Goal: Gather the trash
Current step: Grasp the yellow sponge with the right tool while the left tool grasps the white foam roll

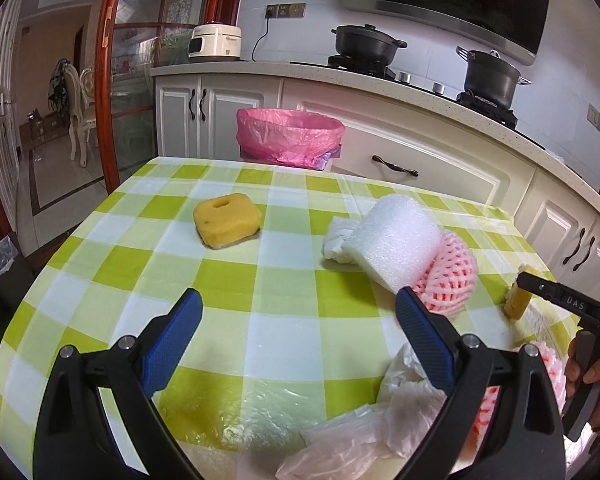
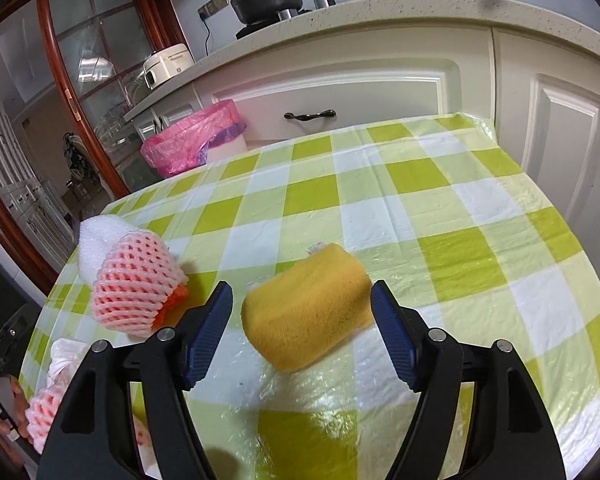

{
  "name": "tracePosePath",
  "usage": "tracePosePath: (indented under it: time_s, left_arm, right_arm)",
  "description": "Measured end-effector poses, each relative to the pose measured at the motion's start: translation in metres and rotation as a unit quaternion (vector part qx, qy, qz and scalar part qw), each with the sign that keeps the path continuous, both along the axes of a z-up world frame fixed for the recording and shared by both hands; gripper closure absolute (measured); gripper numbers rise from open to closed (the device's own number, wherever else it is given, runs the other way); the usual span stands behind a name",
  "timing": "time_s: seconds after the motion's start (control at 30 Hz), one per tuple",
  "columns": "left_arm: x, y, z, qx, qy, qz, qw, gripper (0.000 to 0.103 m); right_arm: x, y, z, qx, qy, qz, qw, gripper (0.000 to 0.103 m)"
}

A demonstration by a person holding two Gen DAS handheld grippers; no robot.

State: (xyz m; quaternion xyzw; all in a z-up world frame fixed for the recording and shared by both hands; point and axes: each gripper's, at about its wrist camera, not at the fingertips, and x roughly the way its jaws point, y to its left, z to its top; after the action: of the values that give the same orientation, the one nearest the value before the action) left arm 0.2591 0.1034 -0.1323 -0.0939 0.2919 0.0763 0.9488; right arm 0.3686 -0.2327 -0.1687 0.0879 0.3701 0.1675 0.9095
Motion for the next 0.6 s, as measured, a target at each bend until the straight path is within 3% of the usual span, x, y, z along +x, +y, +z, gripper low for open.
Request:
tracePosePath:
  time_s: [0.2, 0.43, 0.6]
  left_arm:
    - [0.008, 0.000, 0.002, -0.004, -0.001, -0.003, 1.0000, 0.009]
    - [0.032, -0.006, 0.011, -0.011, -0.004, -0.021, 0.9997, 0.009]
    - [0.060, -0.012, 0.012, -0.015, 0.000, -0.034, 0.9993, 0.010]
  right_arm:
    - [0.009, 0.000, -0.007, 0.010, 0.021, -0.001, 1.000, 0.035]
    - [0.004, 0.004, -0.004, 0.007, 0.010, 0.019, 1.000, 0.061]
    - [-0.002, 0.002, -0.003, 0.020, 0.006, 0.023, 1.000, 0.064]
